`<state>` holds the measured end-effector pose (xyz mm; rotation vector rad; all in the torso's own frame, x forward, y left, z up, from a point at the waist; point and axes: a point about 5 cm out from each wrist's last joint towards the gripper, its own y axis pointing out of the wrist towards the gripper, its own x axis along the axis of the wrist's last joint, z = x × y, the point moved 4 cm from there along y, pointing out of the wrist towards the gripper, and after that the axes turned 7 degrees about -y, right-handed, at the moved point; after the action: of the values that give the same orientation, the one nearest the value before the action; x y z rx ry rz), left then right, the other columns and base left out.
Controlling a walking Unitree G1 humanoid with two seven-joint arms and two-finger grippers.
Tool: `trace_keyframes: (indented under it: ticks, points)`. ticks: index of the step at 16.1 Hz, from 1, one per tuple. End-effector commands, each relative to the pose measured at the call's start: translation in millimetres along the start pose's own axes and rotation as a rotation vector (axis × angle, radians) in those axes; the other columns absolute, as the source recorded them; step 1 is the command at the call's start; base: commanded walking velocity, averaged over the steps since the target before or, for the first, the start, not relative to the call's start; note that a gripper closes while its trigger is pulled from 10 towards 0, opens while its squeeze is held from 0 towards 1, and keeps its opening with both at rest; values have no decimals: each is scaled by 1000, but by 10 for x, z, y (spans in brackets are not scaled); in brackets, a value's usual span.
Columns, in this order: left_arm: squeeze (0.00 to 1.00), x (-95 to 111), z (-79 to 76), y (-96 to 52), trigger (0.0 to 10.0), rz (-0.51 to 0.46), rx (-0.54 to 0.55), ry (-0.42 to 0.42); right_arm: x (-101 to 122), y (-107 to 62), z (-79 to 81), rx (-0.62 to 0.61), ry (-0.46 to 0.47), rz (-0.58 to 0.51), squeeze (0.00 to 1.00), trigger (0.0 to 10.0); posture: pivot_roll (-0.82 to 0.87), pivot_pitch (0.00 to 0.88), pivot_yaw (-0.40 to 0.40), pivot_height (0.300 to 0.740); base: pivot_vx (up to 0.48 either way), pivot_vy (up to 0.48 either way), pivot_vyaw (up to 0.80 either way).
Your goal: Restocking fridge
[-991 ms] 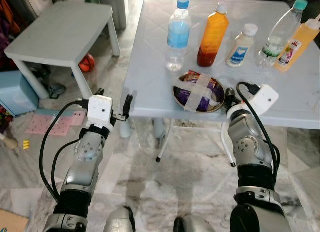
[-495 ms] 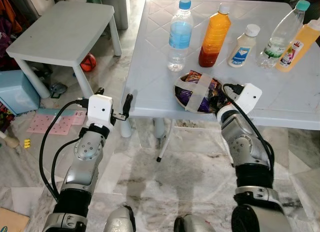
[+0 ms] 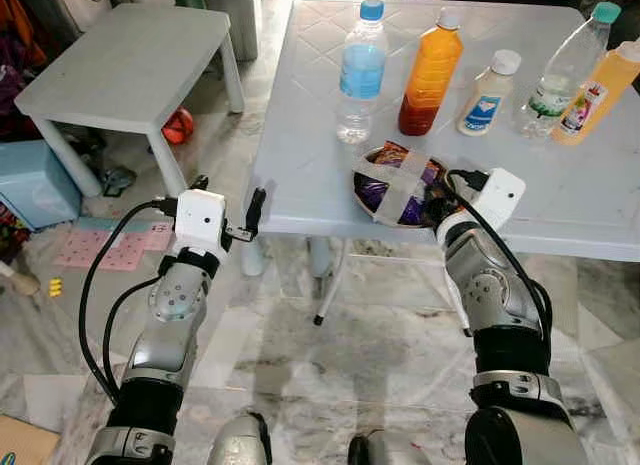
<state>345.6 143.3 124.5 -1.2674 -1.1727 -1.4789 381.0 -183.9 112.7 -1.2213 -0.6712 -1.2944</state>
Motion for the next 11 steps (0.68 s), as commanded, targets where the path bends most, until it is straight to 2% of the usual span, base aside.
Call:
trace_keyframes:
  ticks: [1, 3, 7, 8, 11]
  points:
    - [0, 4, -22, 3, 10000, 1, -17, 12, -116, 2, -190, -80, -4, 42, 0, 0, -1, 118, 31, 740, 0, 0, 0]
    - [0, 5, -18, 11, 10000, 0, -16, 12, -62, 1, -193, -82, -24, 10, 0, 0, -3, 117, 33, 740, 0, 0, 0]
    - [0, -1, -27, 7, 10000, 1, -18, 9, -217, 32, -274, -97, 22, 114, 0, 0, 3, 117, 31, 740, 0, 0, 0]
    - [0, -1, -27, 7, 10000, 2, -19, 10, -222, 41, -290, -93, 18, 121, 0, 745, 3, 117, 31, 740, 0, 0, 0]
    - [0, 8, 7, 10, 10000, 1, -14, 15, -169, 103, -404, -65, -2, 147, 0, 157, 7, 119, 29, 740, 0, 0, 0]
